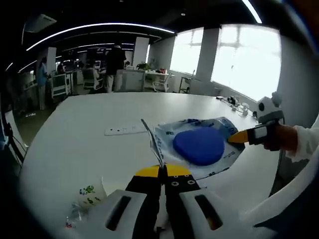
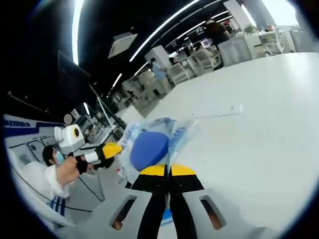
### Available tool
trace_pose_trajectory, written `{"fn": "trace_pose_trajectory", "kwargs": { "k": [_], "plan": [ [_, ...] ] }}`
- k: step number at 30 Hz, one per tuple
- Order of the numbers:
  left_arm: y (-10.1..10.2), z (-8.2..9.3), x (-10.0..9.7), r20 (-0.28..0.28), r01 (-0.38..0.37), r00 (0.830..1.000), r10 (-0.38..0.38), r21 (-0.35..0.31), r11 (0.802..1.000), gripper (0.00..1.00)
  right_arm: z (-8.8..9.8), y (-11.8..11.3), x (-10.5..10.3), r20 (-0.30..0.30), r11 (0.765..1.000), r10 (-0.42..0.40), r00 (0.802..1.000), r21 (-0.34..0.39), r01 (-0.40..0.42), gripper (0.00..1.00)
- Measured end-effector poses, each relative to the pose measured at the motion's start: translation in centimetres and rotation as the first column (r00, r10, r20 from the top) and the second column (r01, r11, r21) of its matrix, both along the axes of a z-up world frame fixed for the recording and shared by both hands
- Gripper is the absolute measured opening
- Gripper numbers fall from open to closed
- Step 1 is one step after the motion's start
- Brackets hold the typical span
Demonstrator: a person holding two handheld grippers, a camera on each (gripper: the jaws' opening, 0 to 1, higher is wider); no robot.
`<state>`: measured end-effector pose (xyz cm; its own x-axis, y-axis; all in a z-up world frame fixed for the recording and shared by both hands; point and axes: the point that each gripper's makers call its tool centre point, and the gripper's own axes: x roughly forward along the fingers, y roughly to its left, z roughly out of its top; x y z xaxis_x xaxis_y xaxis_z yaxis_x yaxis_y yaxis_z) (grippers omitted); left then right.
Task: Arrange the tabletop items into an orderly group along one side of the table until the central work area is clear of visible clutter.
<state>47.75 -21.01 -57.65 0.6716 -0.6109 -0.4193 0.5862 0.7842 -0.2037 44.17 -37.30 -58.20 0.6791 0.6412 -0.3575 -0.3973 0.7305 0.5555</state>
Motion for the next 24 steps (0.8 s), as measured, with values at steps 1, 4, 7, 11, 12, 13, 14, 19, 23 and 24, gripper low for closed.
{"fn": "trace_pose_trajectory", "kwargs": {
  "k": [1, 4, 7, 11, 12, 13, 14, 19, 23, 24],
  "plan": [
    [-0.1, 0.5, 0.4, 0.011, 0.005, 1.000, -0.005, -0.001, 1.000, 0.00, 1.0, -0.1, 0.3, 0.020, 1.000, 0.001, 1.000, -0.005, -0.001, 0.00],
    [-1.5, 2.2, 2.2, 0.065, 0.049, 0.997, -0.051, 0.024, 0.998, 0.00, 2.2, -0.9, 1.6, 0.069, 0.998, 0.008, 0.998, -0.068, -0.003, 0.00],
    [-2.4, 2.4, 3.7, 0.075, 0.067, 0.995, -0.072, 0.068, 0.995, 0.00, 2.8, -1.8, 3.5, 0.065, 0.997, -0.036, 0.997, -0.070, 0.040, 0.00],
    [-2.3, 2.0, 5.3, 0.083, 0.088, 0.992, -0.098, 0.126, 0.988, 0.00, 2.4, -1.6, 5.1, 0.048, 0.995, -0.040, 0.998, -0.095, 0.045, 0.00],
    [-2.2, 1.7, 5.9, 0.069, 0.090, 0.993, -0.099, 0.126, 0.988, 0.00, 2.1, -1.5, 5.4, 0.037, 0.993, -0.036, 0.999, -0.107, 0.040, 0.00],
    [-2.1, 1.3, 6.3, 0.053, 0.089, 0.994, -0.097, 0.124, 0.988, 0.00, 1.9, -1.5, 5.8, 0.035, 0.992, -0.032, 0.999, -0.118, 0.036, 0.00],
    [-2.1, 0.9, 6.7, 0.041, 0.087, 0.995, -0.093, 0.129, 0.988, 0.00, 1.6, -1.3, 6.3, 0.031, 0.992, -0.029, 0.999, -0.124, 0.033, 0.00],
    [-1.7, -3.4, 7.8, -0.046, 0.072, 0.997, -0.064, 0.221, 0.973, 0.00, -2.0, -1.0, 7.5, -0.041, 0.983, -0.025, 0.999, -0.180, 0.017, 0.00],
    [-1.6, -6.0, 8.3, -0.083, 0.093, 0.994, -0.072, 0.273, 0.957, 0.00, -4.9, -0.6, 8.2, -0.062, 0.962, 0.003, 0.998, -0.272, -0.020, 0.00],
    [-1.5, -6.3, 8.5, -0.089, 0.096, 0.993, -0.074, 0.275, 0.957, 0.00, -5.7, -0.5, 8.4, -0.084, 0.962, -0.002, 0.996, -0.271, -0.021, 0.00]
  ]
}}
